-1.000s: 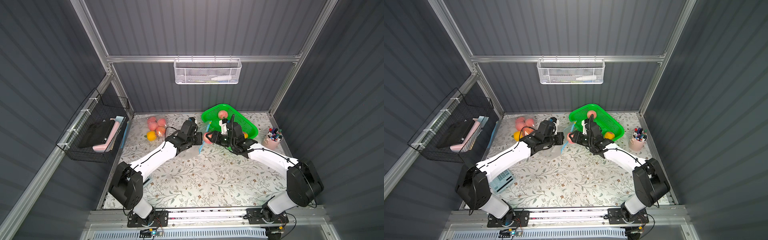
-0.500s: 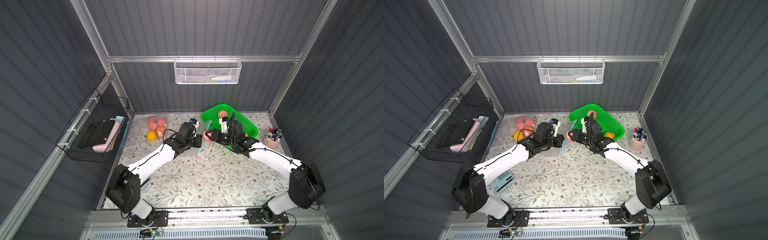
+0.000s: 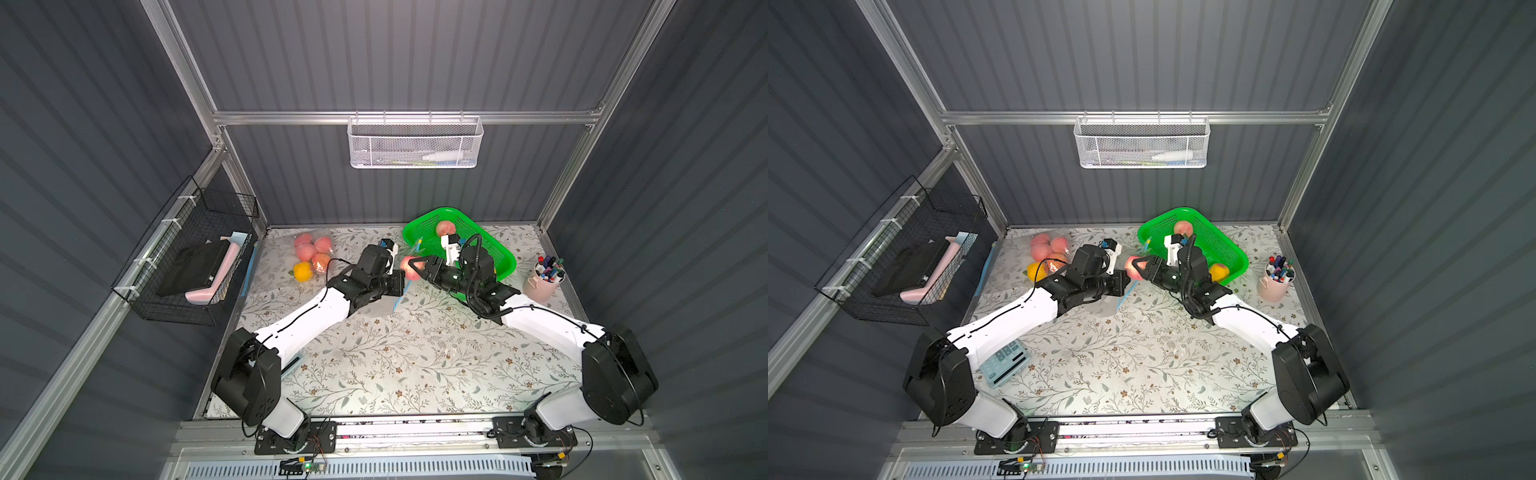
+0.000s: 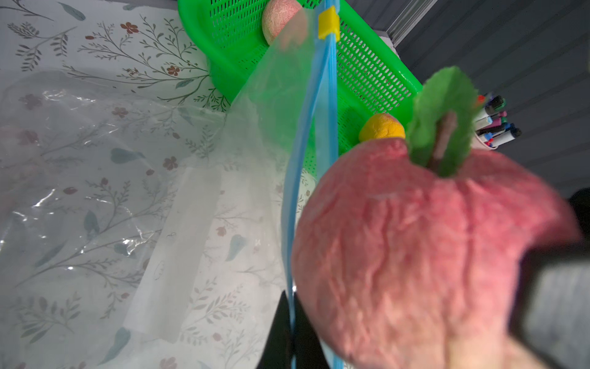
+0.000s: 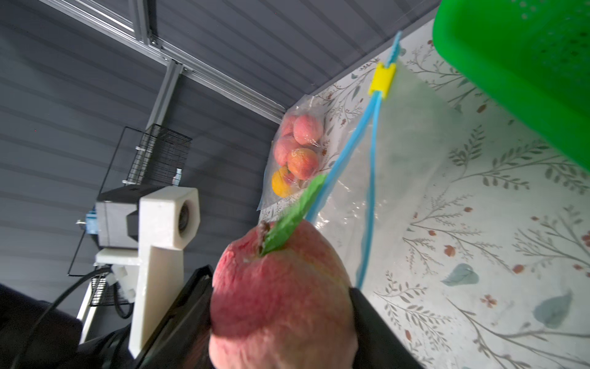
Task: Place the peach in a zip-top bag and seal the zipper
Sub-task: Place the peach in the zipper food storage bag.
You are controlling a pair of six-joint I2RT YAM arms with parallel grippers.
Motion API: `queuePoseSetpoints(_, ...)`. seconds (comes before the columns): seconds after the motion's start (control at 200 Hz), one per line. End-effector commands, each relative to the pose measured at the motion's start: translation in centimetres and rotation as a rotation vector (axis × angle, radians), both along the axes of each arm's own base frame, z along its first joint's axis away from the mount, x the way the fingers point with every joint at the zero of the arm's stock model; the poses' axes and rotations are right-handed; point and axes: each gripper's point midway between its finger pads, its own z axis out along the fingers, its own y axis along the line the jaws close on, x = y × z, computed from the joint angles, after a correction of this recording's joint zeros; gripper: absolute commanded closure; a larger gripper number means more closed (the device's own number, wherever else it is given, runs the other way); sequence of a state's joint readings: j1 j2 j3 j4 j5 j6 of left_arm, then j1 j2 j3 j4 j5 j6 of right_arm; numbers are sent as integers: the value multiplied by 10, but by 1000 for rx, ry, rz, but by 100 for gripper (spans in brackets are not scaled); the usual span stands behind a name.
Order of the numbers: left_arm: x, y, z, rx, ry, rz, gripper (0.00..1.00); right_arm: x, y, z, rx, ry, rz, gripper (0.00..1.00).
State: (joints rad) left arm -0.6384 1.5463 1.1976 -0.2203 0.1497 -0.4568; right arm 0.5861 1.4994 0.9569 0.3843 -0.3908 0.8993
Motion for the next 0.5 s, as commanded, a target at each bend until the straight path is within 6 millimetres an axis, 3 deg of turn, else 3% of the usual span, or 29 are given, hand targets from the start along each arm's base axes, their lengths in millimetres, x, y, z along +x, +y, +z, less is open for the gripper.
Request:
queuePoseSetpoints(0.0,0,-6,15,-63,31,8,100,-4,8,19,144,-3,39,47)
queuePoseSetpoints(0.27,1,-4,41,-130,-1,38,100,-1,2,3,176,75,-13,48)
queuePoseSetpoints(0.495,6,2,53,-151,-35,82,100,0,4,-29,112,165,-20,48)
